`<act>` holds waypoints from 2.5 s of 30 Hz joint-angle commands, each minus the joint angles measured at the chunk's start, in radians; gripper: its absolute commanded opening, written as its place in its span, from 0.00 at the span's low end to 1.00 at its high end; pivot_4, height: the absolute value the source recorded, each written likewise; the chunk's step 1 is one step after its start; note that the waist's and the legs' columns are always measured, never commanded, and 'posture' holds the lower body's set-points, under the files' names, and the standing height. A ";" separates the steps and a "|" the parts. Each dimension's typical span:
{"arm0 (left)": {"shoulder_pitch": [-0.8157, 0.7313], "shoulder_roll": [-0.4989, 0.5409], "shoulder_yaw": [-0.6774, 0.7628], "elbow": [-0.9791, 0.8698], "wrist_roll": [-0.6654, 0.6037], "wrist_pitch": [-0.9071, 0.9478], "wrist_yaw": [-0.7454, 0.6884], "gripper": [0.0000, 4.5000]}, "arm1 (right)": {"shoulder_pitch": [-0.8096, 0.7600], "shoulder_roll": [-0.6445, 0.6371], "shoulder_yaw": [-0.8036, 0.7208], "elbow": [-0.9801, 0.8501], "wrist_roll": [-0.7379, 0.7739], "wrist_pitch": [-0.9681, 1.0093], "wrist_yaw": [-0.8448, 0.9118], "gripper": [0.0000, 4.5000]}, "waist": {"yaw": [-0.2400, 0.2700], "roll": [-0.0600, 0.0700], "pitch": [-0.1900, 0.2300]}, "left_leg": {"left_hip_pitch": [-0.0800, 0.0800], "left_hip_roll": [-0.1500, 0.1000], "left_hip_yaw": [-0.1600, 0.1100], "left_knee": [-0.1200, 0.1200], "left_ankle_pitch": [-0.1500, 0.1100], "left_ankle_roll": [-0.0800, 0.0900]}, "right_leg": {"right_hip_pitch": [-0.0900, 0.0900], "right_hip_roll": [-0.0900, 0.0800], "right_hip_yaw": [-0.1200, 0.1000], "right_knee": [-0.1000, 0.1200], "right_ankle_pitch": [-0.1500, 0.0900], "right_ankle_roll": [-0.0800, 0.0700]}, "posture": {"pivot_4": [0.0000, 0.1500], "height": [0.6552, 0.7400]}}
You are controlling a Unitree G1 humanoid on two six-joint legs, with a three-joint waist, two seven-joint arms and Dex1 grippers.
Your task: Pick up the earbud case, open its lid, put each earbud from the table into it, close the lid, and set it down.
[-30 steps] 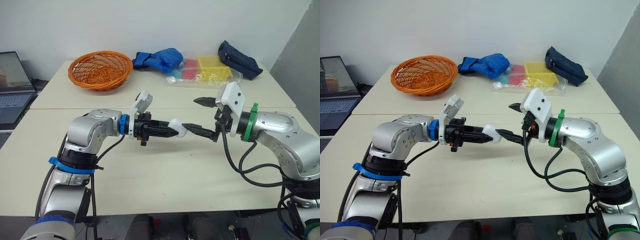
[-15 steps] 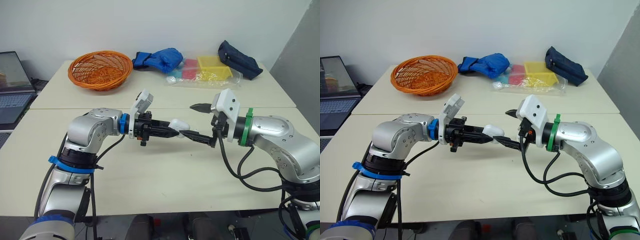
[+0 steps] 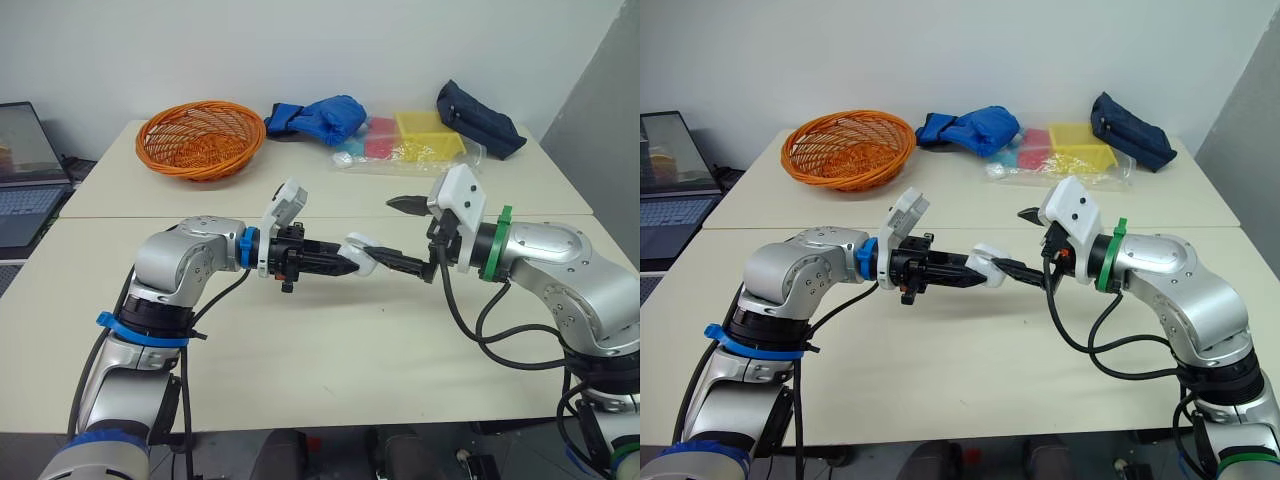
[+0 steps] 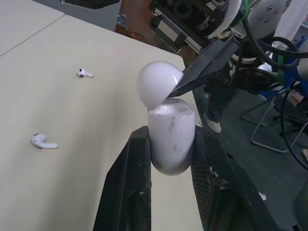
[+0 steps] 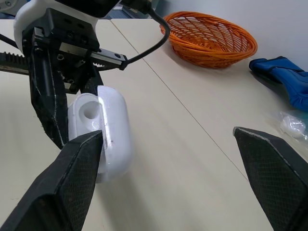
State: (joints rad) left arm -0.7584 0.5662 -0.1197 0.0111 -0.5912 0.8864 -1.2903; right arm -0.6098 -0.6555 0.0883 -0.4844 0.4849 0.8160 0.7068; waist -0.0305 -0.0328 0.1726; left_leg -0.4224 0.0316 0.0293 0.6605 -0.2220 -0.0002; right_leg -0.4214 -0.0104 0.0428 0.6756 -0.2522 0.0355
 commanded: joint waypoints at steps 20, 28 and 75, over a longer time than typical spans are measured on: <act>0.007 -0.030 0.002 -0.021 0.072 -0.213 0.067 0.16 | 0.011 -0.162 -0.339 0.048 0.326 0.308 0.028 0.99 | 0.002 -0.001 0.002 | -0.003 0.000 0.000 0.000 0.000 0.000 | 0.000 -0.005 -0.001 -0.003 0.000 0.001 | 1.00 1.00; 0.038 -0.070 0.000 -0.044 0.086 -0.272 0.118 0.16 | 0.118 -0.475 -0.105 0.291 0.053 0.131 0.195 0.99 | -0.002 0.000 0.002 | -0.006 -0.002 0.002 -0.001 0.000 0.000 | 0.000 -0.008 -0.001 -0.012 0.001 0.003 | 1.00 1.00; 0.056 -0.084 -0.020 -0.086 0.073 -0.271 0.131 0.16 | 0.161 0.076 -0.241 0.831 -0.234 -0.233 -0.202 0.09 | -0.003 0.003 0.005 | -0.004 -0.003 0.002 0.002 0.000 0.000 | 0.002 -0.002 0.002 -0.012 0.007 0.009 | 1.00 1.00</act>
State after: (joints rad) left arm -0.6856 0.4778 -0.1509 -0.0574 -0.5078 0.6272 -1.1496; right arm -0.4541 -0.5805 -0.1622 0.3321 0.2591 0.5859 0.4983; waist -0.0334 -0.0294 0.1772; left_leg -0.4266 0.0288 0.0314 0.6622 -0.2220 0.0001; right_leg -0.4190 -0.0123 0.0445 0.6638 -0.2448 0.0441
